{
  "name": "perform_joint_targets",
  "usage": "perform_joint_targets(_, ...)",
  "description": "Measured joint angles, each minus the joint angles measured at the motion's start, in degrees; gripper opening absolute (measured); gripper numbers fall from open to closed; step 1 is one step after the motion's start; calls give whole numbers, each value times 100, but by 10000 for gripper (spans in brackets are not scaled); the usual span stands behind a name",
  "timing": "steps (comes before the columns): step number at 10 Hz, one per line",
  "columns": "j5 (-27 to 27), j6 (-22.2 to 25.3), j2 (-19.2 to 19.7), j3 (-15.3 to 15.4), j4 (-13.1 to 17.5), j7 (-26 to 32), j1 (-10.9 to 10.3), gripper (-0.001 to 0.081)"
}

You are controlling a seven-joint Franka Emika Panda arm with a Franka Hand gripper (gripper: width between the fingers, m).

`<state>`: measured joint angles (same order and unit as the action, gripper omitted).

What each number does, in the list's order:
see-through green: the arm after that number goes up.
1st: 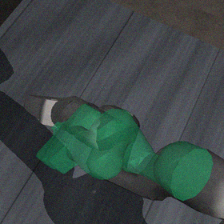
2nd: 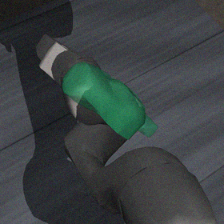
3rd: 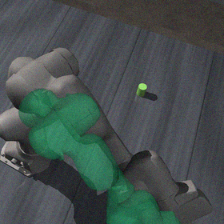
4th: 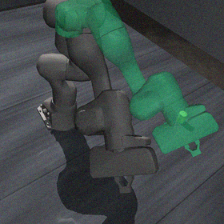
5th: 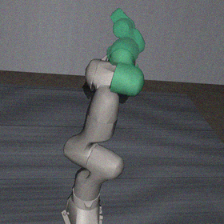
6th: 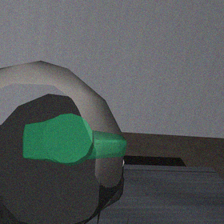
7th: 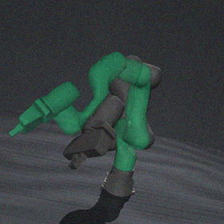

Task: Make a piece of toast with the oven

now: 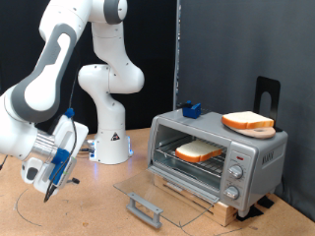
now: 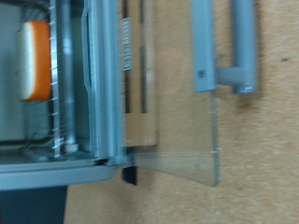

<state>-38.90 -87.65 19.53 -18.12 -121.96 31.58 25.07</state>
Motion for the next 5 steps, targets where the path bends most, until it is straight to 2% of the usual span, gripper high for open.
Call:
perform_joint_targets(2, -34, 112, 91, 9, -2, 216, 5, 807)
perform_joint_targets(5, -91, -232, 528, 47, 57, 156, -7, 807)
